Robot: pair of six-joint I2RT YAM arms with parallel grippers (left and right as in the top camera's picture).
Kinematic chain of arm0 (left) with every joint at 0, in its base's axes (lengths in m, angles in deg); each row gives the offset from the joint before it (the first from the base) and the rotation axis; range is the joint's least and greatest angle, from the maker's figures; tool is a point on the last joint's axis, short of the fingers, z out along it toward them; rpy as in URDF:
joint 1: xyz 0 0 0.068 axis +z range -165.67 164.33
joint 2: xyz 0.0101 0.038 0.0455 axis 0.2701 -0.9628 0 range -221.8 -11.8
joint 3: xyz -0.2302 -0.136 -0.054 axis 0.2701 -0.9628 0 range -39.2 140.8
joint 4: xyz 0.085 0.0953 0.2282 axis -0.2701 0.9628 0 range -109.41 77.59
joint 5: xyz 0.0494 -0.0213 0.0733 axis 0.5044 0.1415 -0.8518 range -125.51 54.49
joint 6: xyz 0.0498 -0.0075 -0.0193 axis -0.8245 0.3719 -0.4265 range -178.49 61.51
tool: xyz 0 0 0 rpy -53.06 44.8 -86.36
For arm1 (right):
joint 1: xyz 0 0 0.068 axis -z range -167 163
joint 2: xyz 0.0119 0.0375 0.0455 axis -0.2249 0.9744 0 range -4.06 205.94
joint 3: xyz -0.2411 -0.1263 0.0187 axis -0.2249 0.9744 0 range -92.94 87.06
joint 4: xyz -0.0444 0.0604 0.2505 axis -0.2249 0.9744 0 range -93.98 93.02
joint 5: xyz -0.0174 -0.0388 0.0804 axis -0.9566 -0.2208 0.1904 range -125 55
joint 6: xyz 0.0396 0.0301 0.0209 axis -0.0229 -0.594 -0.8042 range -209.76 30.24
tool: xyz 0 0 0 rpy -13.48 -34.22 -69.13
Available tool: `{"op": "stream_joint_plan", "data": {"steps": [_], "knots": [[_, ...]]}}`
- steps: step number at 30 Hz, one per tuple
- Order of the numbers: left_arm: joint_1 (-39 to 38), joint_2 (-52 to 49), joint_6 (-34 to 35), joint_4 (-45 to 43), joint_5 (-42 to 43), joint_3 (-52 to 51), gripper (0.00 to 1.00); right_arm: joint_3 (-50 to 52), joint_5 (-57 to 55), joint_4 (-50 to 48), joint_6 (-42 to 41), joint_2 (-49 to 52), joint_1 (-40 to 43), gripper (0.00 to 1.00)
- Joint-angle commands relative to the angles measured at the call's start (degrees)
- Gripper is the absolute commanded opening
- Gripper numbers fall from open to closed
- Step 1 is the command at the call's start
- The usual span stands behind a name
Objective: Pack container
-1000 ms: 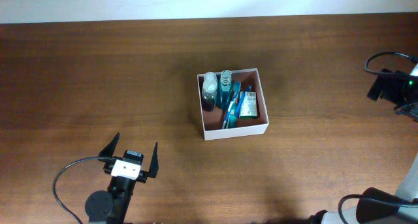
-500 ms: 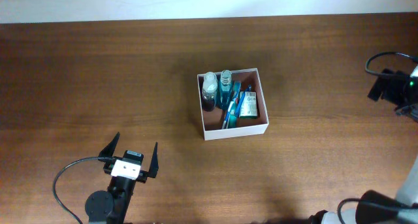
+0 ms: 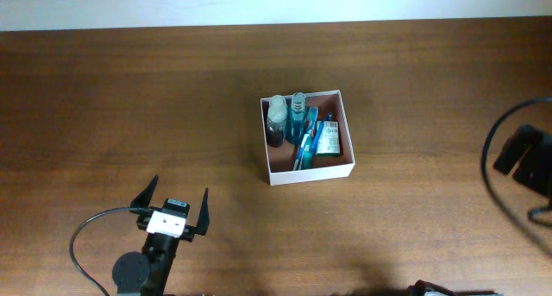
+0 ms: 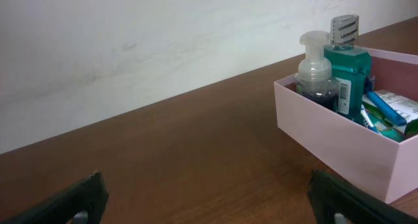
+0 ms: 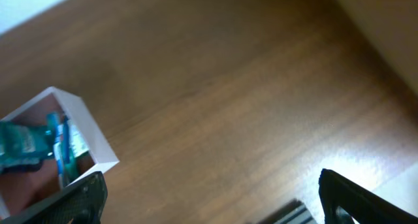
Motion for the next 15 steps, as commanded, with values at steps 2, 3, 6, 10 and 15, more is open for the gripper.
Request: {"op": "stream_joint_plan", "data": {"steps": [2, 3, 6, 10, 15], "knots": [[0.37, 0.55, -0.28, 0.46, -0.83, -0.13, 0.99, -0.07, 0.13, -0.15, 0.02, -5.25, -2.16, 0.98], [0.37, 0.55, -0.28, 0.46, -0.83, -0.13, 0.99, -0.07, 0.13, -0.15, 0.04, -6.38, -2.14, 0.99], [0.37, 0.55, -0.28, 0.46, -0.83, -0.13, 0.99, -0.07, 0.13, -0.15, 0.02, -9.62, -2.16, 0.99], [0.37, 0.55, -0.28, 0.46, -0.83, -0.13, 0.99, -0.07, 0.13, -0.15, 0.02, -13.22, -3.28, 0.98], [0.37, 0.55, -0.28, 0.46, -0.83, -0.13, 0.99, 1.92, 0.09, -0.11, 0.07, -17.18, -6.19, 0.98]]}}
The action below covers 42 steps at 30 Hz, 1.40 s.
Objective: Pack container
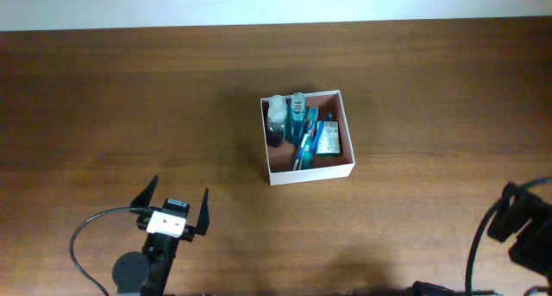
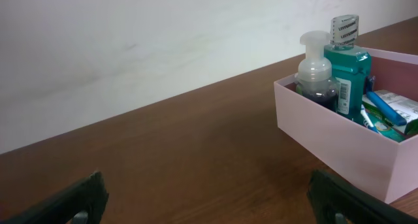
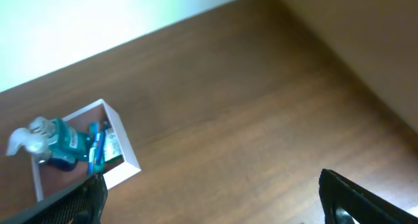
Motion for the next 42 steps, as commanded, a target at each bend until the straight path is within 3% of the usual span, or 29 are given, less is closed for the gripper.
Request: {"op": "stream_joint_plan", "data": {"steps": [1, 8, 19, 30, 42], "knots": [[0.37, 0.55, -0.28, 0.46, -0.83, -0.13, 0.99, 2.84, 0.15, 0.02, 0.02, -2.67, -1.36, 0.98], [0.37, 0.55, -0.28, 0.46, -0.83, -0.13, 0.99, 20.26, 3.41, -10.47, -0.61, -13.07, -1.33, 0.99], [0.37, 0.55, -0.28, 0.46, -0.83, -0.11, 0.99, 54.93, 20.65, -46.1, -0.61, -31.06, -2.67, 0.98], [0.37, 0.55, -0.28, 0.46, -0.83, -0.11, 0.99, 81.24, 21.2, -77.72, -0.61, -38.73, -9.11, 0.98], [0.37, 0.55, -0.28, 0.46, -0.83, -0.13, 0.99, 96.67, 20.61, -89.18, -0.37, -44.39, -10.03, 0.98]]}}
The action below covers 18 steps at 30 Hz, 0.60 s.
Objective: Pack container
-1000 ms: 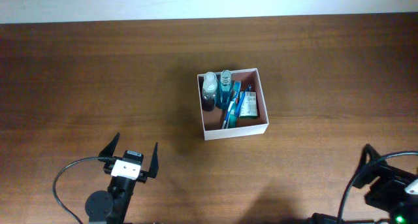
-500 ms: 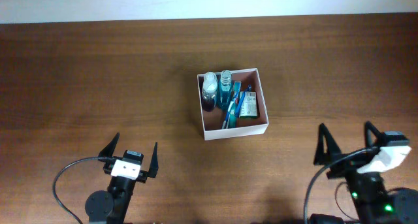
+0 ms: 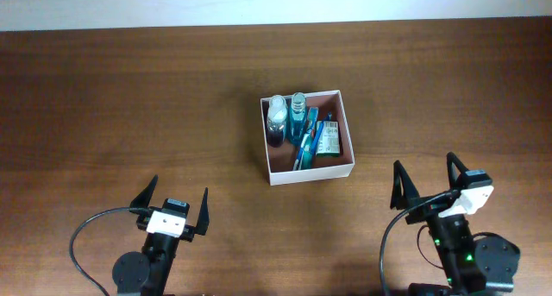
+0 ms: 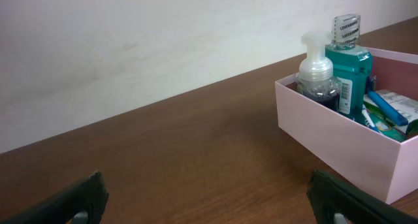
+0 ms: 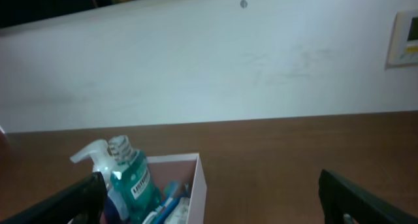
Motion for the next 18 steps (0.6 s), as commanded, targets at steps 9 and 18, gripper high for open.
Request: {"op": "stream_joint_plan", "data": {"steps": [9, 18], "knots": [[0.37, 0.55, -0.28, 0.39, -0.59, -0.15, 0.99, 8.52, -3.67, -1.33, 0.15, -10.86, -5.62, 0.98], [0.37, 0.55, -0.28, 0.39, -0.59, -0.15, 0.99, 8.55, -5.33, -1.36, 2.82, -10.99, -6.47, 0.98]]}}
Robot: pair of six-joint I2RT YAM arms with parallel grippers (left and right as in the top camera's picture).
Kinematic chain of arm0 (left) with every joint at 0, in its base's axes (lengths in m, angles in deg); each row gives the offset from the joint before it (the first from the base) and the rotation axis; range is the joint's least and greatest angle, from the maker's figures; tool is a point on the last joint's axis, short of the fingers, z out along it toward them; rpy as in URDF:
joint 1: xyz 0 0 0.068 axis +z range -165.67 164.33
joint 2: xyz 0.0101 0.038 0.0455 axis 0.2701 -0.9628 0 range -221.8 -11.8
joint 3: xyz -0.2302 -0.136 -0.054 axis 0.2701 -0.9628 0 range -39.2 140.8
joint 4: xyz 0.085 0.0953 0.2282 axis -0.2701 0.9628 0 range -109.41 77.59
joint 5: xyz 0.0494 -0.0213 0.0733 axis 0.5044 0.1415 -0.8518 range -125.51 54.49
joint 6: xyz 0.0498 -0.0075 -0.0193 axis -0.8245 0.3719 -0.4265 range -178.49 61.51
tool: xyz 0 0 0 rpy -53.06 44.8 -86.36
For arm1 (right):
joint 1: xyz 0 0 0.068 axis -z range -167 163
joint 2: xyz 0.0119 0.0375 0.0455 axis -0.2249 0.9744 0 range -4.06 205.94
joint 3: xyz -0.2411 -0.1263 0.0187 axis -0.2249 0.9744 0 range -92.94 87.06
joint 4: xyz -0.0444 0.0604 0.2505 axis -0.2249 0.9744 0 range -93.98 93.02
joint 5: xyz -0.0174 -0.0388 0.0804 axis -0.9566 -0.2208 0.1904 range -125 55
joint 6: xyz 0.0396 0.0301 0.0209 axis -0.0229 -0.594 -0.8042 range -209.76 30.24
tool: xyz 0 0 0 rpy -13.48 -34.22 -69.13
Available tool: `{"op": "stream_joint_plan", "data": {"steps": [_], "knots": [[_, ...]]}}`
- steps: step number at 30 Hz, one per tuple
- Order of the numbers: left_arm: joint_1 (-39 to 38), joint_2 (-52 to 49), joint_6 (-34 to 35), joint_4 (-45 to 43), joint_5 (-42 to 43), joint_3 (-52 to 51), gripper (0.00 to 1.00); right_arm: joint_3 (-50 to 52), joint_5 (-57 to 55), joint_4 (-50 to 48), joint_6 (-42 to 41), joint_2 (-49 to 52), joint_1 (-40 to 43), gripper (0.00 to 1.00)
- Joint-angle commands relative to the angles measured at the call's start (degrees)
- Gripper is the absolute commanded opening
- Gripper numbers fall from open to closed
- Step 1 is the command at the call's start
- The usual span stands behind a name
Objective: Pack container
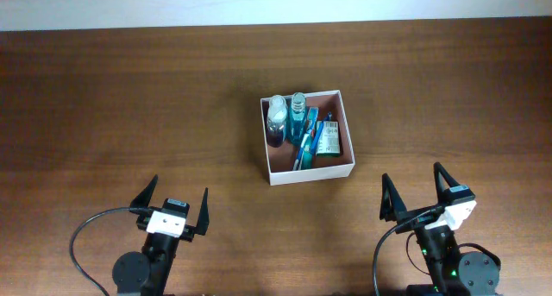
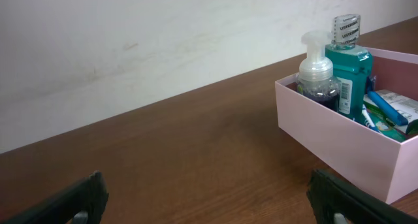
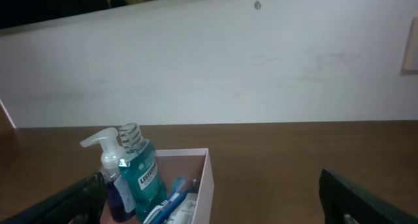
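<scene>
A pale pink box (image 1: 276,174) stands mid-table, holding a pump bottle (image 1: 276,116), a teal mouthwash bottle (image 1: 297,115), blue toothbrushes (image 1: 305,148) and a small carton (image 1: 328,139). The left wrist view shows the box (image 2: 333,145) at right with the pump bottle (image 2: 315,74) and mouthwash bottle (image 2: 346,67); the right wrist view shows the box (image 3: 208,178), pump bottle (image 3: 108,162) and mouthwash bottle (image 3: 138,175) at lower left. My left gripper (image 1: 175,205) is open and empty near the front left edge. My right gripper (image 1: 420,201) is open and empty near the front right, below the box.
A white wall (image 2: 163,34) runs along the table's far edge. Brown wooden tabletop (image 1: 129,97) spreads around the box. A black cable (image 1: 82,236) loops beside the left arm's base.
My right gripper has moved slightly left and toward the front edge, and its view of the box has shifted a little. The left arm and the box contents have not moved.
My right arm was at the far right edge with its camera looking down at the table. Then it sat lower at the right front corner. Later it was near the front right, facing the box and wall, and now slightly further left. The left gripper stayed open throughout.
</scene>
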Motion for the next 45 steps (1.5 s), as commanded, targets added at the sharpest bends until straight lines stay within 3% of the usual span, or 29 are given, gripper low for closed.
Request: {"op": "stream_joint_plan", "data": {"steps": [1, 25, 45], "knots": [[0.37, 0.55, -0.28, 0.37, -0.59, -0.15, 0.99, 0.55, -1.44, -0.37, 1.75, -0.66, -0.57, 0.98], [0.37, 0.55, -0.28, 0.37, -0.59, -0.15, 0.99, 10.43, -1.07, -9.29, 1.51, -0.66, -0.57, 0.99], [0.37, 0.55, -0.28, 0.37, -0.59, -0.15, 0.99, 10.71, -1.11, -3.32, 1.55, -0.66, -0.57, 0.99]]}}
